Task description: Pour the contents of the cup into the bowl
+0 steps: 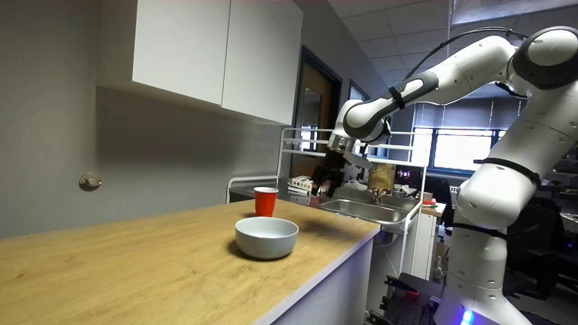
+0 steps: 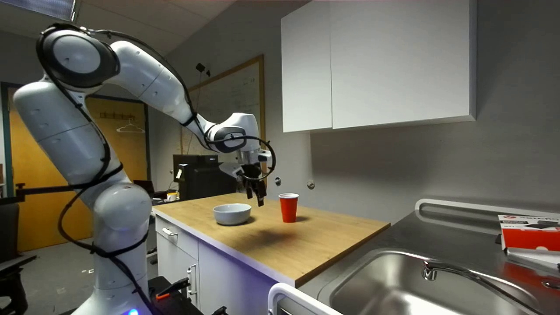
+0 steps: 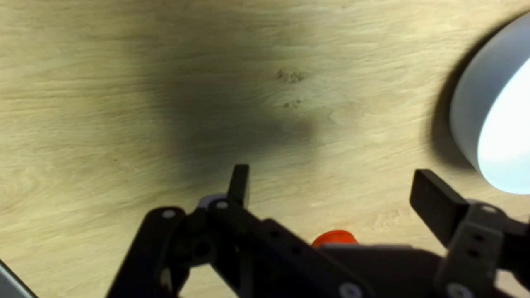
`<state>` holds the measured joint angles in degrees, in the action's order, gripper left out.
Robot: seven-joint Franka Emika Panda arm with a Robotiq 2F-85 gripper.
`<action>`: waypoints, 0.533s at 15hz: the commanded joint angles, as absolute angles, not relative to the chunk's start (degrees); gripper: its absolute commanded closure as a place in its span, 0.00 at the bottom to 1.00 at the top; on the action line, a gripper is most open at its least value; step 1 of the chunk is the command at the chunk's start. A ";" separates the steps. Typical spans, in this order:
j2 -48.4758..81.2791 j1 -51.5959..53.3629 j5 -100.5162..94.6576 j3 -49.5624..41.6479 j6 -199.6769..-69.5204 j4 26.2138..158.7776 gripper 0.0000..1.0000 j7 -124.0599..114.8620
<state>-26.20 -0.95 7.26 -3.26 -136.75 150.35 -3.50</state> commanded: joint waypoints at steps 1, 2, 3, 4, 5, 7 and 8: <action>-18.11 -0.20 8.02 -2.60 -136.92 141.68 0.00 -3.29; -16.30 0.23 8.45 -2.68 -136.78 139.45 0.00 -2.75; -14.72 0.44 8.42 -2.52 -136.59 137.37 0.00 -2.66; -12.89 0.65 8.31 -2.31 -136.44 135.10 0.00 -2.69; -11.26 0.76 8.00 -2.03 -136.18 132.95 0.00 -2.86; -7.59 0.83 7.36 -1.53 -135.93 128.53 0.00 -3.04; -5.62 0.78 7.07 -1.34 -135.69 126.16 0.00 -3.16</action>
<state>-11.82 0.87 7.27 -2.05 -137.21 133.93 -3.45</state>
